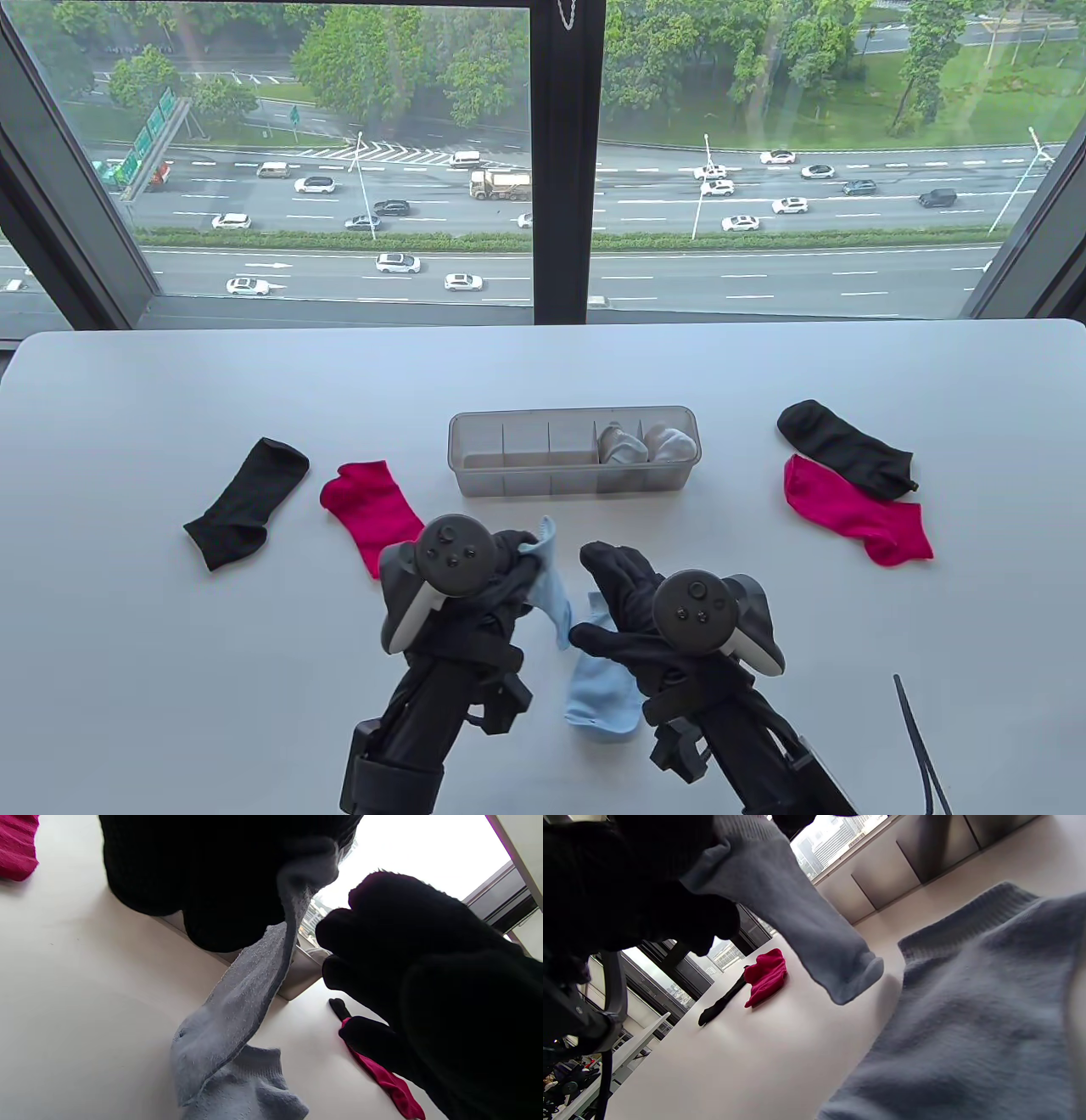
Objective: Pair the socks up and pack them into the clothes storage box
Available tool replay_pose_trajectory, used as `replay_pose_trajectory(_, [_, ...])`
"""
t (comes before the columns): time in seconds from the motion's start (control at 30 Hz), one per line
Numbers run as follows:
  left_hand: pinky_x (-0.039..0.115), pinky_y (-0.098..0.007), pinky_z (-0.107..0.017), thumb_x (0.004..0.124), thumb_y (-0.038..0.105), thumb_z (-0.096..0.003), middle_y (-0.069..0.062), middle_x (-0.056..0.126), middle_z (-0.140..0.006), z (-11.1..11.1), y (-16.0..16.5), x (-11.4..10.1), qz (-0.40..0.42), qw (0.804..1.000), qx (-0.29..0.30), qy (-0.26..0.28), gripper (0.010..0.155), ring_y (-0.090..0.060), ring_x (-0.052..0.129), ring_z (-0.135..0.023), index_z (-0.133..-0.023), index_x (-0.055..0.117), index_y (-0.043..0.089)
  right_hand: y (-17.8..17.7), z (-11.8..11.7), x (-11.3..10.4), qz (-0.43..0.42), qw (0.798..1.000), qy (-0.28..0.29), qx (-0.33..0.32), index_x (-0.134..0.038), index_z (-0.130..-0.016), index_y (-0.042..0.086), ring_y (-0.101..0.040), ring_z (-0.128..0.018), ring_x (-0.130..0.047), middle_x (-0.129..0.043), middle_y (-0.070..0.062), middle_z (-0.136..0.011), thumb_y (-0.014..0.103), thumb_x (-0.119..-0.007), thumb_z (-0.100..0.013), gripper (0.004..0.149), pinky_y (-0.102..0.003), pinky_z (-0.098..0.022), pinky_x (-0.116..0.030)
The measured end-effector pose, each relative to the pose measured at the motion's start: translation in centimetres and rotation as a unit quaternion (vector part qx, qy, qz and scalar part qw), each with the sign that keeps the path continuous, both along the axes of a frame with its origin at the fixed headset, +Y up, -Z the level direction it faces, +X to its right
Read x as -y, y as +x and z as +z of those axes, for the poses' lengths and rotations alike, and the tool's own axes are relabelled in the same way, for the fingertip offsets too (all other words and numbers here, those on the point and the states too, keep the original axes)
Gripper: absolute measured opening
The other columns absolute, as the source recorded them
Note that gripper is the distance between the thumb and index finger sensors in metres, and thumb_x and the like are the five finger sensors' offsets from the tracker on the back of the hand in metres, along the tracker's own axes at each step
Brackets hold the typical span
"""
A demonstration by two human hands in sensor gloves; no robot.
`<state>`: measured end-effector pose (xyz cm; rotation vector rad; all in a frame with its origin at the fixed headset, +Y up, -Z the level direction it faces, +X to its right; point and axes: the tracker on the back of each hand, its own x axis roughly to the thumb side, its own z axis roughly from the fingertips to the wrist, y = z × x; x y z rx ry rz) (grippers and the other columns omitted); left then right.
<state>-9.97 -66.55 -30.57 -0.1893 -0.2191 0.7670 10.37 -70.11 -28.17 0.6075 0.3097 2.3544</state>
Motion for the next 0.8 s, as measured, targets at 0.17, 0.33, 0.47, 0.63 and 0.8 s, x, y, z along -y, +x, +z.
replay_pose_trajectory(0.17, [0.085, -0.056, -0.055, 0.059, 0.028, -0.0626, -0.029, 0.085, -0.092, 0.6, 3.1, 0.9, 0.112, 0.987, 0.112, -0.018, 0.052, -0.043, 0.096, -0.081, -0.097, 0.054, -0.011, 2.0, -0.3, 0.4, -0.038, 0.989, 0.081, 0.117, -0.038, -0.111, 0.017, -0.033, -0.102, -0.075, -0.065, -0.009, -0.112, 0.041, -0.072, -0.059, 0.067, -0.061, -0.076, -0.057])
replay_pose_trajectory(0.33, [0.076, -0.061, -0.061, 0.068, 0.041, -0.0591, -0.026, 0.071, -0.103, 1.0, 1.9, -0.1, 0.013, 0.995, 0.048, 0.083, 0.066, -0.044, 0.086, -0.086, -0.111, 0.047, 0.006, 4.7, -1.2, 1.0, -0.198, 0.971, -0.020, 0.135, -0.064, -0.101, 0.023, -0.036, -0.092, -0.084, -0.083, -0.008, -0.100, 0.040, -0.064, -0.063, 0.042, -0.062, -0.074, -0.058])
replay_pose_trajectory(0.47, [0.036, -0.077, -0.075, 0.064, 0.051, -0.0597, -0.038, -0.001, -0.112, 0.2, 2.3, 1.3, 0.011, 0.976, 0.211, -0.056, 0.100, -0.059, 0.018, -0.110, -0.106, -0.007, -0.003, 4.7, -1.7, 0.9, -0.280, 0.954, -0.099, 0.041, -0.070, -0.099, 0.027, -0.042, -0.098, -0.072, -0.077, -0.012, -0.102, 0.041, -0.067, -0.061, 0.040, -0.069, -0.074, -0.050])
replay_pose_trajectory(0.63, [0.065, -0.069, -0.068, 0.069, 0.036, -0.0598, -0.027, 0.078, -0.101, -0.3, 1.6, 1.8, 0.125, 0.985, 0.118, -0.023, 0.051, -0.048, 0.086, -0.087, -0.099, 0.070, 0.003, 5.2, -1.8, 1.1, -0.229, 0.967, -0.098, 0.045, -0.073, -0.096, 0.029, -0.044, -0.096, -0.069, -0.072, -0.014, -0.101, 0.039, -0.068, -0.060, 0.038, -0.070, -0.073, -0.047])
replay_pose_trajectory(0.8, [0.075, -0.062, -0.064, 0.070, 0.031, -0.0599, -0.020, 0.091, -0.088, 0.0, 1.4, 1.3, 0.069, 0.993, 0.089, 0.023, 0.044, -0.037, 0.099, -0.072, -0.095, 0.068, 0.005, 6.0, -2.2, 1.3, -0.178, 0.978, -0.082, 0.076, -0.074, -0.097, 0.023, -0.047, -0.096, -0.069, -0.074, -0.017, -0.100, 0.038, -0.072, -0.060, 0.040, -0.071, -0.072, -0.048])
